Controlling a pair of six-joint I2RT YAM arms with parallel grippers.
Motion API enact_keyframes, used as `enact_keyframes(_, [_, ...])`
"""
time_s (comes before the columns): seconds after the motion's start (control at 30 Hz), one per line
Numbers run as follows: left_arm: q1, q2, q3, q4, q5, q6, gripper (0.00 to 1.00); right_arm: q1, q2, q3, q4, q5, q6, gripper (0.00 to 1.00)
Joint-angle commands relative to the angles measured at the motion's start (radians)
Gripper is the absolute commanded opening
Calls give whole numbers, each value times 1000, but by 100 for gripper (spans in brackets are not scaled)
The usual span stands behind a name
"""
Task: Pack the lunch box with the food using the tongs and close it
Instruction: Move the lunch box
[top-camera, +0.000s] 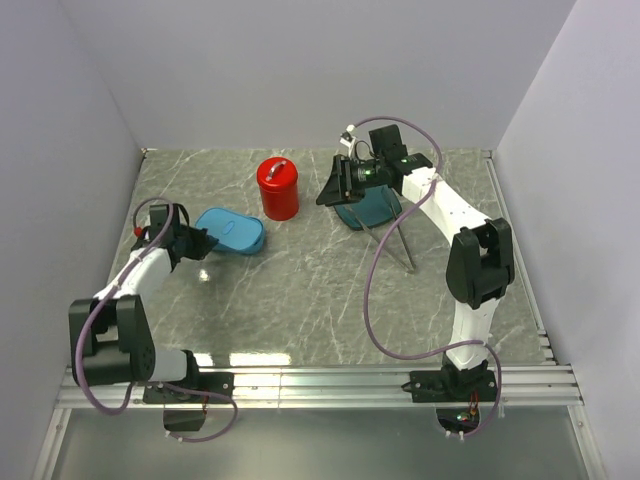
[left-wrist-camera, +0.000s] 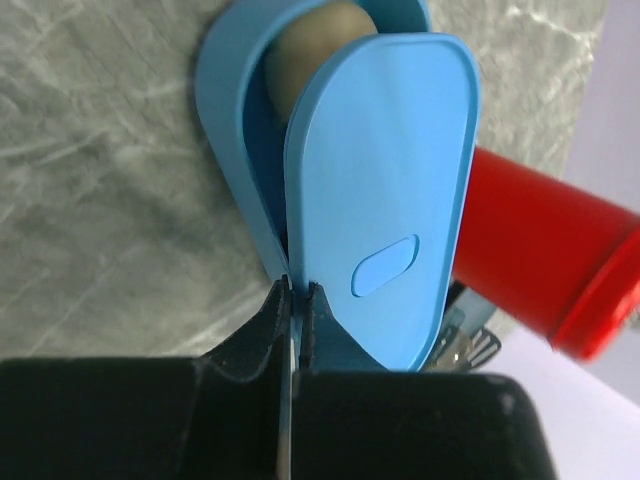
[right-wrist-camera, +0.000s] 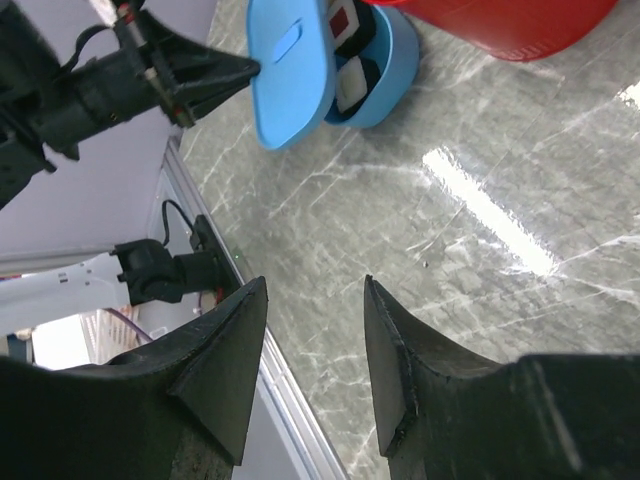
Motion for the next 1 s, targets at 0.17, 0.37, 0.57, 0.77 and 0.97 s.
enact_keyframes(0.17, [-23,60,39,157,-59,-119,0,-1,-18,39,-29,-43,-33,49])
enact_keyframes(0.37, [-43,92,19,194,-65,-147,0,-2,-7,43,-41,-49,-42,47])
enact_keyframes(0.57, [-49,107,17,201,-101,-142,4,-2,4,42,-41,-58,-39,47])
enact_keyframes(0.77, [-50,115,8,191,-118,-130,12,-4,8,45,-49,-60,-43,47])
enact_keyframes(0.97, [-59,135,-7,193,-127,-105,40,-6,13,49,-55,-66,-42,47])
